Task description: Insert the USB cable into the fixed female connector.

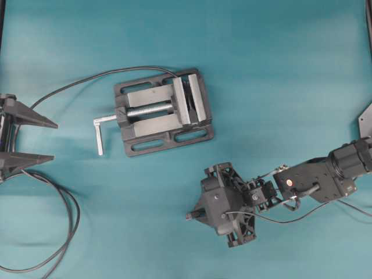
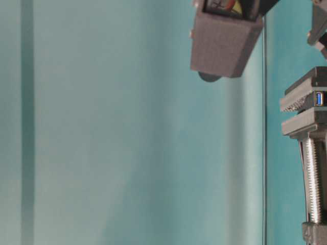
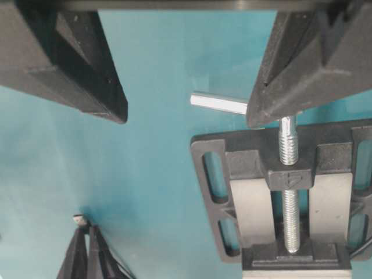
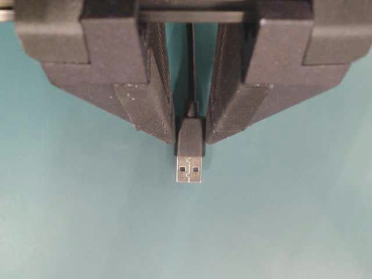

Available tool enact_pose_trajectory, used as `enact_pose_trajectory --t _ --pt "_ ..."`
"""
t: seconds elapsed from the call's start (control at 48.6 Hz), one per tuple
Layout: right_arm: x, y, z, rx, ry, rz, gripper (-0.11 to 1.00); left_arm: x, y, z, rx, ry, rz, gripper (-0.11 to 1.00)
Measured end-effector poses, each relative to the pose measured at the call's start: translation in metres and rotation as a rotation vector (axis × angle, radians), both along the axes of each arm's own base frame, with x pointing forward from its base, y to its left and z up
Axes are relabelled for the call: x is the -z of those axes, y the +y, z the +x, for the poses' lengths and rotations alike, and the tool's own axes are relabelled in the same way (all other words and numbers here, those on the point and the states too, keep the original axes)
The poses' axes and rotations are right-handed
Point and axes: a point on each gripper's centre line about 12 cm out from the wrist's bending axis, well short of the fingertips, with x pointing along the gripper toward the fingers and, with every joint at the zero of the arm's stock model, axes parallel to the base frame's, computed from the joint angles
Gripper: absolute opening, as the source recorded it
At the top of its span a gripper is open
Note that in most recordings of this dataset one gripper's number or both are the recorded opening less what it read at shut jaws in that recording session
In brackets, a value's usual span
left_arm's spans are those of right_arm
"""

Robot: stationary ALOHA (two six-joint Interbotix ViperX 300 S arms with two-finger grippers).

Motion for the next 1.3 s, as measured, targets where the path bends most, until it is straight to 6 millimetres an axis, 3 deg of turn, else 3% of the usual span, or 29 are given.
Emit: enact_pose_trajectory --t 0.37,0.658,0.967,1.296 --pt "-0.001 -0.013 0.004 0.132 0.028 0.078 0.22 0.0 0.0 0.0 0.0 0.0 0.0 0.98" --pt "-0.018 -0.018 0.005 0.245 0.09 0.162 0.22 0.0 0.0 0.0 0.001 0.0 0.001 0.98" --pt "-0.031 -0.022 0.013 0.375 0.034 0.287 0.22 0.0 0.0 0.0 0.0 0.002 0.0 0.98" --pt "-0.02 -0.04 0.009 0.53 -0.021 0.321 0.22 0.0 0.0 0.0 0.0 0.002 0.0 0.98"
